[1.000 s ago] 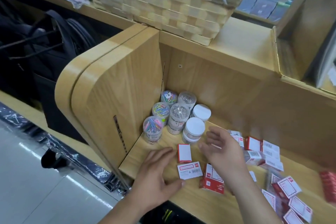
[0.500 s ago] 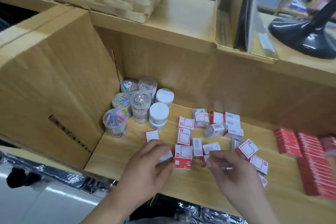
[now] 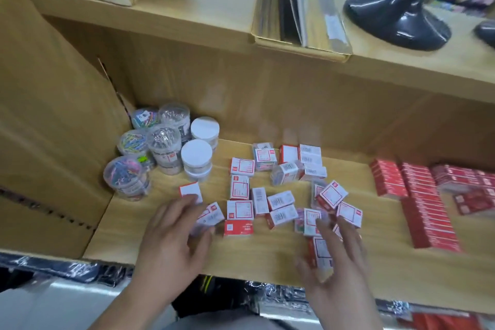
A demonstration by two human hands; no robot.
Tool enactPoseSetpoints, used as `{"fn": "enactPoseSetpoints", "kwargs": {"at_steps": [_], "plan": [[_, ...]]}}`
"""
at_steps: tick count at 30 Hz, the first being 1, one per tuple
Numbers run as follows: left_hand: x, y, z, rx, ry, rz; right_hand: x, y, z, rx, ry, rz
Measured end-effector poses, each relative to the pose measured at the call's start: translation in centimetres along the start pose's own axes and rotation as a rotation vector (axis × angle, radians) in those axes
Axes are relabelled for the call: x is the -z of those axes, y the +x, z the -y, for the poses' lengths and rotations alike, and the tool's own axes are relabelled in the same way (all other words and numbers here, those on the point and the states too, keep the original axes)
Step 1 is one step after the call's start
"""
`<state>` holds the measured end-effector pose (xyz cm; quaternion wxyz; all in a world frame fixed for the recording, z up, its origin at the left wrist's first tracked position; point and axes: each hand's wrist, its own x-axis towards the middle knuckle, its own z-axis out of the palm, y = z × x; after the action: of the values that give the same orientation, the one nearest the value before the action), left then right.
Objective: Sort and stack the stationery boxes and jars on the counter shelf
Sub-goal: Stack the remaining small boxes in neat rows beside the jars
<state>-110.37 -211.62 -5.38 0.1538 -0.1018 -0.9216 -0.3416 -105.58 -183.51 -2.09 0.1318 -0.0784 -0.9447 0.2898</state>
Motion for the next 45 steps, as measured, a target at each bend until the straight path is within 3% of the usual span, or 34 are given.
{"fn": "enactPoseSetpoints", "kwargs": {"at_steps": [2, 5, 13, 17, 23, 27, 33, 38, 41, 45], "plan": [[0.1, -0.2, 1.9, 0.037, 0.114, 0.075, -1.2, -0.1, -1.0, 0.068, -0.113, 0.058], [0.1, -0.7, 3.3, 0.039, 0.081, 0.136, -2.4, -0.2, -1.6, 0.155, -0.119, 0.12], [0.3, -1.3, 3.0, 0.125, -0.099, 0.012, -3.0, 0.3, -1.5, 0.146, -0.112, 0.054], [1.0, -1.0, 2.6, 0.167, -0.149, 0.007, -2.1, 0.5, 1.5, 0.197, 0.003, 0.022], [0.7, -1.8, 2.0, 0.071, -0.001, 0.023, -3.3, 1.5, 6.1, 0.313, 0.129, 0.174], [0.4, -1.6, 1.4, 0.076, 0.083, 0.07, -3.8, 1.6, 7.2, 0.29, 0.172, 0.197], [1.2, -1.6, 1.5, 0.122, 0.025, 0.108, -3.6, 1.1, 7.9, 0.176, 0.319, 0.247], [3.4, -0.5, -1.2, 0.162, -0.15, -0.007, -2.6, 1.3, 8.8, -0.15, 0.609, 0.378], [3.3, 0.2, -4.0, 0.096, -0.248, 0.022, -2.0, 1.9, 10.6, -0.302, 0.871, 0.493], [2.6, 1.0, -5.5, 0.033, -0.355, 0.151, -1.2, 2.3, 10.6, -0.432, 0.94, 0.359]]}}
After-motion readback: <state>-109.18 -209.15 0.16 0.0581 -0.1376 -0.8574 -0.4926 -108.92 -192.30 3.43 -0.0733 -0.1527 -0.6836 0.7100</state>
